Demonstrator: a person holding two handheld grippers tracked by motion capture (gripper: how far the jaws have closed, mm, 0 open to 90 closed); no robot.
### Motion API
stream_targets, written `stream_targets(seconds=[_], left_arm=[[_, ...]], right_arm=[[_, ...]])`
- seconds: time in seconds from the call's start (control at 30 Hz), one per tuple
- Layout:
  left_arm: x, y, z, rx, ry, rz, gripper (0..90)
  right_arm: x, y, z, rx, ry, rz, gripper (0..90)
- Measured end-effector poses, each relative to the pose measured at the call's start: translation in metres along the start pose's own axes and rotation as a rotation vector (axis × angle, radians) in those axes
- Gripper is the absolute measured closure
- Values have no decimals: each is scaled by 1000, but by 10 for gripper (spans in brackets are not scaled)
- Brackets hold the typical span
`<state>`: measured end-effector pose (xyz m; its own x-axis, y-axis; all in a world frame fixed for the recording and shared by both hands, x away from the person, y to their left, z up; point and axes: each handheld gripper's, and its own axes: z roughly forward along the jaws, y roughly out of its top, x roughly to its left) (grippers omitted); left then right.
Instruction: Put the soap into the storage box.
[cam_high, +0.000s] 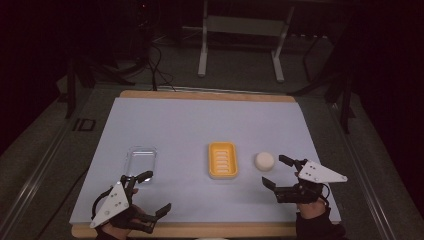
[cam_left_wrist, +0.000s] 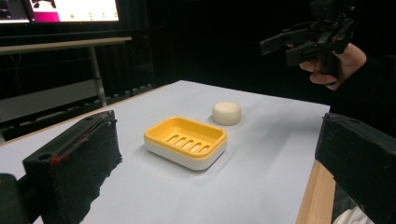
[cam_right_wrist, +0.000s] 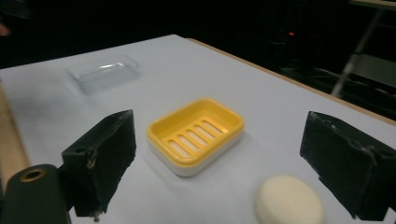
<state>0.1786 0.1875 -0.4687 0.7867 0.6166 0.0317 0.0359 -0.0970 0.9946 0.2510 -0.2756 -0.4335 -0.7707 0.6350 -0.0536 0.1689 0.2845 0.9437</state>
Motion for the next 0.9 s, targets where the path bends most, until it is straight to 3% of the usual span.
stream_targets(seconds=[0.33, 0.53, 0.57, 0.77, 0.8, 0.87, 0.9], left_arm=[[-5, -4, -1, -20, 9, 8, 1], [-5, -4, 0, -14, 1, 6, 1], [-5, -4, 0, -10, -2, 8, 1], [-5, -4, 1, -3, 3, 10, 1], [-5, -4, 1, -2, 3, 10, 1], [-5, -4, 1, 3, 4, 12, 1], [-5, -4, 2, 3, 4, 9, 1]], right_arm=[[-4, 10, 5, 19, 31, -1, 101], [-9, 18, 4, 11, 111, 8, 101], [-9, 20, 4, 15, 100, -6, 100], [-13, 26, 5, 90, 131, -65, 101], [-16, 27, 6, 117, 175, -59, 101], [-16, 29, 6, 143, 182, -82, 101], [-17, 30, 8, 166, 212, -84, 101]])
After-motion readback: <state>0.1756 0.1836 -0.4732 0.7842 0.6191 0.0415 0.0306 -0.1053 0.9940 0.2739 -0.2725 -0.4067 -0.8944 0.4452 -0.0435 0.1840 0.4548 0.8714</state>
